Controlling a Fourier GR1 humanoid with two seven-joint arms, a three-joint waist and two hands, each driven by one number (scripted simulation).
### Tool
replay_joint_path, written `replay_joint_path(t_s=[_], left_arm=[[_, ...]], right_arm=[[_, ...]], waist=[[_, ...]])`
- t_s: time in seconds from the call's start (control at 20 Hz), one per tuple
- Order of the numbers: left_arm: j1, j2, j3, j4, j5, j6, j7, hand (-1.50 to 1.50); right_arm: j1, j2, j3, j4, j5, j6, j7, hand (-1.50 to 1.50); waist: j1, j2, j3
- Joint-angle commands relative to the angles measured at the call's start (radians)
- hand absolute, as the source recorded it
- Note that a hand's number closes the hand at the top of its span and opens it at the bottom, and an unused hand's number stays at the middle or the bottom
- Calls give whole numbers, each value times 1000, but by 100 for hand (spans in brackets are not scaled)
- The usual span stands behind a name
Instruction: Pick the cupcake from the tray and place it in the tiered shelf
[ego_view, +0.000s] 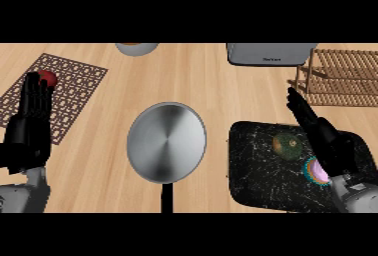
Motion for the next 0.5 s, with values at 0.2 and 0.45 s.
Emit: replay_joint_path(t_s=[0.2, 0.45], left_arm=[[59, -4, -38, -38, -29, -28, 88, 0], [84, 5, -56, -69, -1, -53, 165, 0]], right_arm=[[-72, -18, -230, 44, -190, 188, -105, 150], [58, 59, -391, 84, -326, 108, -149, -150]], waist=[[-3, -6, 15], [-21, -10, 16]])
